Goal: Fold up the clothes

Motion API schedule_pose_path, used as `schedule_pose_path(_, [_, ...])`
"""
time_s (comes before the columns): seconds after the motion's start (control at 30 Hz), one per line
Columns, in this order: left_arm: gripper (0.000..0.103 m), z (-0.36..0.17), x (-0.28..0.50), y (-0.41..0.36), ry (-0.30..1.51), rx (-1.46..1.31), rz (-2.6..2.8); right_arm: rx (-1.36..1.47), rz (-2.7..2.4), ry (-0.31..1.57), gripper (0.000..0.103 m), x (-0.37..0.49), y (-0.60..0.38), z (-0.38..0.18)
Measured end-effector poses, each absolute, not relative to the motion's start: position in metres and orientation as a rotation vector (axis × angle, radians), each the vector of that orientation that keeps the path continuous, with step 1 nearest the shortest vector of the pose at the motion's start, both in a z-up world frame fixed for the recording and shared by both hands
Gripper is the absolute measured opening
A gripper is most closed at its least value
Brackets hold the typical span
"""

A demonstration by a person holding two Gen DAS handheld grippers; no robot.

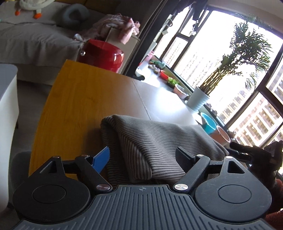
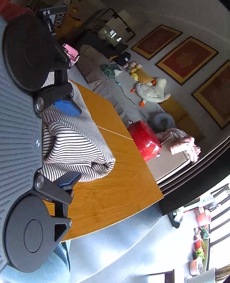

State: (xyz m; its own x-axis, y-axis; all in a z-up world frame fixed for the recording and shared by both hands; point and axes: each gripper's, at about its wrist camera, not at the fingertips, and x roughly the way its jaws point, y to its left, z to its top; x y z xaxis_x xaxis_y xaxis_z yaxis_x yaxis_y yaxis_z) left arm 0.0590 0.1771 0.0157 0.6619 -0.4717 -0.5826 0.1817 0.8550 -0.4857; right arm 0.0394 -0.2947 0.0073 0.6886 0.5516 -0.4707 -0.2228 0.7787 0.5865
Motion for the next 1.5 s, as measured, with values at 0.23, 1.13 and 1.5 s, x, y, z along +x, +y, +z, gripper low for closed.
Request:
schedule_pose_path(0.23, [0.065,-0.013,0.095,0.139,0.818,-0.334,-0.418,0.352,0.483,0.702,0.065,0.075,-0.240,-0.013])
schedule_pose_path(1.13, [0.059,0.000,0.088,0.140,0.715,-0.196,-0.294,0.216,0.435,0.631,0.064,0.079,-0.247,0.004])
schedule_pose_path(1.5, [0.089,0.039,0.055,0.131,0.657,-0.353,-0.480,0.136,0.370,0.495,0.079,0.078,-0.255,0.054])
